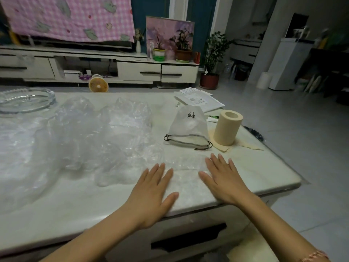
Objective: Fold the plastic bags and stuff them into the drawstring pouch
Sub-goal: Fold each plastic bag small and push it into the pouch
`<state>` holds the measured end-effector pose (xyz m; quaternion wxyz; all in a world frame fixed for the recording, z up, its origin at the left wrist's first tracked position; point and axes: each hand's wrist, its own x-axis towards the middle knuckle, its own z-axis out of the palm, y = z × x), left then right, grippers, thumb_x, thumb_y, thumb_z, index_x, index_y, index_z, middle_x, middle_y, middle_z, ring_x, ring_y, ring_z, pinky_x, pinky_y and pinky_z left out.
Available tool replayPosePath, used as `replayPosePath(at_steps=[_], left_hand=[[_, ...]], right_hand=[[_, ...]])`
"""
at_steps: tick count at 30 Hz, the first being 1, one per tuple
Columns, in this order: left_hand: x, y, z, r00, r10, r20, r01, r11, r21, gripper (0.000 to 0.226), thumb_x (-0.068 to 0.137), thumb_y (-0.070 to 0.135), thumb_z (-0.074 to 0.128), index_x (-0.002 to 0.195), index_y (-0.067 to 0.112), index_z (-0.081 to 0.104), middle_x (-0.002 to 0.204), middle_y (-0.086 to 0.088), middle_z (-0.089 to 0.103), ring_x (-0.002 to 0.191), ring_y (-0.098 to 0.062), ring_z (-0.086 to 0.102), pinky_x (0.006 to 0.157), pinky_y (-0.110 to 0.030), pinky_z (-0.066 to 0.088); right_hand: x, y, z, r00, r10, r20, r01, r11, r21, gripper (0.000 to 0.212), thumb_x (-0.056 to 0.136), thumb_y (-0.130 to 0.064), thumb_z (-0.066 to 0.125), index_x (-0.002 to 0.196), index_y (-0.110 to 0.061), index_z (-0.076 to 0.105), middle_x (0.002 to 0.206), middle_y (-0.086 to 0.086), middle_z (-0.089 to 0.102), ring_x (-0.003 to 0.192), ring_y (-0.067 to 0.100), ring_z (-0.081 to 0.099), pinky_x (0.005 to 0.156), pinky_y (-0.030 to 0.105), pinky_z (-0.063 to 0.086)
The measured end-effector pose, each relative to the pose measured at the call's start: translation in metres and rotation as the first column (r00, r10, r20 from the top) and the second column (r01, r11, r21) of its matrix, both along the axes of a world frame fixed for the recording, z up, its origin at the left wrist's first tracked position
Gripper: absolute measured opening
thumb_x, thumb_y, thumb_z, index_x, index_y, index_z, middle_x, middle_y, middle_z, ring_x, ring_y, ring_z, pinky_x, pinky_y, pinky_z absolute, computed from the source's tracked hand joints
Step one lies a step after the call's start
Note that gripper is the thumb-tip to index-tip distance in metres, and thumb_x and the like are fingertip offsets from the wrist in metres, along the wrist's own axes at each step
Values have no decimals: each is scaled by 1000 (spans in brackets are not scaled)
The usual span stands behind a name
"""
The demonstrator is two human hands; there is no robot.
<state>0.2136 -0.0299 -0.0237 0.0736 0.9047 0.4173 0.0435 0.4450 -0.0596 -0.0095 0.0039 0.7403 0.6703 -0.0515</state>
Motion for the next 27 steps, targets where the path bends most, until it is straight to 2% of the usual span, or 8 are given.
replayPosePath(at_steps=[3, 5, 8, 10, 14, 20, 24, 27], left_hand=[[-4, -4, 9, 998, 2, -61, -6, 999, -52, 107, 53, 81, -26, 144, 25, -21, 155, 2, -22, 138, -11, -26, 111, -30, -18], [-2, -8, 18, 999, 32, 11, -32, 999, 30, 106, 68, 78, -5, 150, 15, 16, 158, -4, 9, 146, -23, 2, 116, -35, 1], [13, -11, 23, 943, -14, 333, -67, 970, 233, 56, 85, 44, 29, 111, 9, 65, 119, -10, 63, 112, -29, 60, 93, -37, 46], [30, -7, 24, 927, -21, 374, -60, 977, 203, 62, 88, 42, 22, 126, 7, 57, 133, -14, 54, 124, -28, 51, 103, -33, 37], [41, 3, 5, 996, 11, 87, -15, 999, 41, 70, 95, 57, 9, 151, 16, -3, 158, -3, -12, 144, -15, -16, 116, -28, -13], [27, 1, -4, 996, -73, 44, 72, 997, 20, 103, 59, 85, -15, 143, 26, -21, 151, 3, -27, 141, -11, -24, 112, -25, -18], [19, -10, 4, 935, -290, 206, 236, 939, 249, 78, 86, 75, 26, 131, 17, 52, 140, -9, 48, 129, -21, 41, 106, -25, 24], [15, -12, -2, 879, -410, 244, 327, 890, 317, 49, 89, 61, 44, 100, 17, 62, 108, -1, 60, 95, -17, 56, 81, -23, 38]], right_hand=[[2, -5, 5, 999, -30, 17, 30, 1000, 2, 69, 97, -55, 11, 152, -15, 5, 159, 5, -10, 145, 19, -17, 117, 39, -13], [-1, -6, 12, 998, 2, 64, -14, 982, 189, 60, 100, -47, 21, 148, -11, 26, 160, 7, 2, 147, 20, -7, 116, 34, -10], [-16, 2, 23, 983, 151, -103, -93, 898, 430, 44, 101, -28, 37, 143, -12, 38, 155, 5, 24, 145, 17, 13, 111, 18, -3], [-27, 8, 20, 948, 255, -192, -184, 928, 325, 47, 102, -28, 35, 147, -17, 28, 157, 1, 18, 146, 13, 8, 110, 15, -4], [-29, 9, -4, 945, 310, -99, -305, 950, 66, 55, 102, -41, 23, 151, -25, 5, 159, -4, -6, 145, 10, -11, 113, 23, -13], [-29, 4, -10, 944, 309, -112, -300, 949, 94, 54, 101, -46, 18, 151, -31, 4, 158, -10, -6, 144, 4, -11, 113, 23, -14], [-18, -3, 8, 825, 256, -504, -63, 928, 368, 43, 98, -37, 33, 136, -23, 47, 146, -10, 38, 137, 2, 27, 112, 15, 14], [-1, -22, 24, 732, 226, -643, 23, 935, 354, 21, 96, -32, 49, 115, -31, 59, 126, -18, 54, 118, -8, 45, 100, 12, 34]])
